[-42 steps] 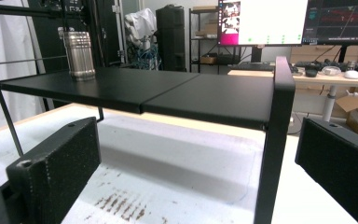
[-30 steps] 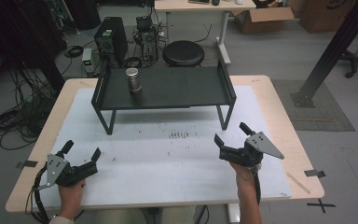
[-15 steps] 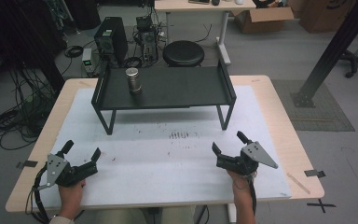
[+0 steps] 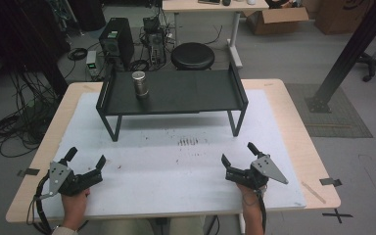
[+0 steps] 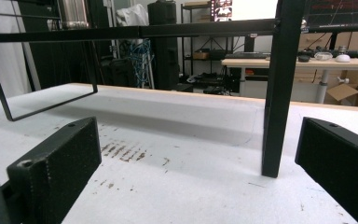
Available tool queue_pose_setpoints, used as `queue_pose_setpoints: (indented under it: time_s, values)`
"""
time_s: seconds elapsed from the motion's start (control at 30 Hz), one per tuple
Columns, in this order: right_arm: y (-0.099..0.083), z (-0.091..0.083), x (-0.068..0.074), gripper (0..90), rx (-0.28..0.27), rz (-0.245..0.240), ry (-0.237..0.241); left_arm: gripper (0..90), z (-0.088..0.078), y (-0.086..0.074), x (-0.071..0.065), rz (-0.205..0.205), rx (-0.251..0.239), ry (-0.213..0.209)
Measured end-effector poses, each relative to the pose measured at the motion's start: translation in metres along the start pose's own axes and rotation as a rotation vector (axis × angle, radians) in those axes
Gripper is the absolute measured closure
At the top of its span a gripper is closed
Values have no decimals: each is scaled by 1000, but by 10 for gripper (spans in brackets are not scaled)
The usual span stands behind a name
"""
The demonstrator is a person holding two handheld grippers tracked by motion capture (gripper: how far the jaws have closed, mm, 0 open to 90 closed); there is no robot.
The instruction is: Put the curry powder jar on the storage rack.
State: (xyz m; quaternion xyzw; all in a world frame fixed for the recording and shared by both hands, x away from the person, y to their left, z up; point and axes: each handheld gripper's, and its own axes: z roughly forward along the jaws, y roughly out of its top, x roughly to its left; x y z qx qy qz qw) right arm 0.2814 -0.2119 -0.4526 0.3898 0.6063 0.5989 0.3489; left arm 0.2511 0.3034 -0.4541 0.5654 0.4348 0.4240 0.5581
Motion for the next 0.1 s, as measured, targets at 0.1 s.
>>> queue_pose_setpoints:
  time_s: [0.1]
  values:
    - [0, 0, 1, 0, -1, -9, -4, 2, 0, 0, 0, 0, 0, 0]
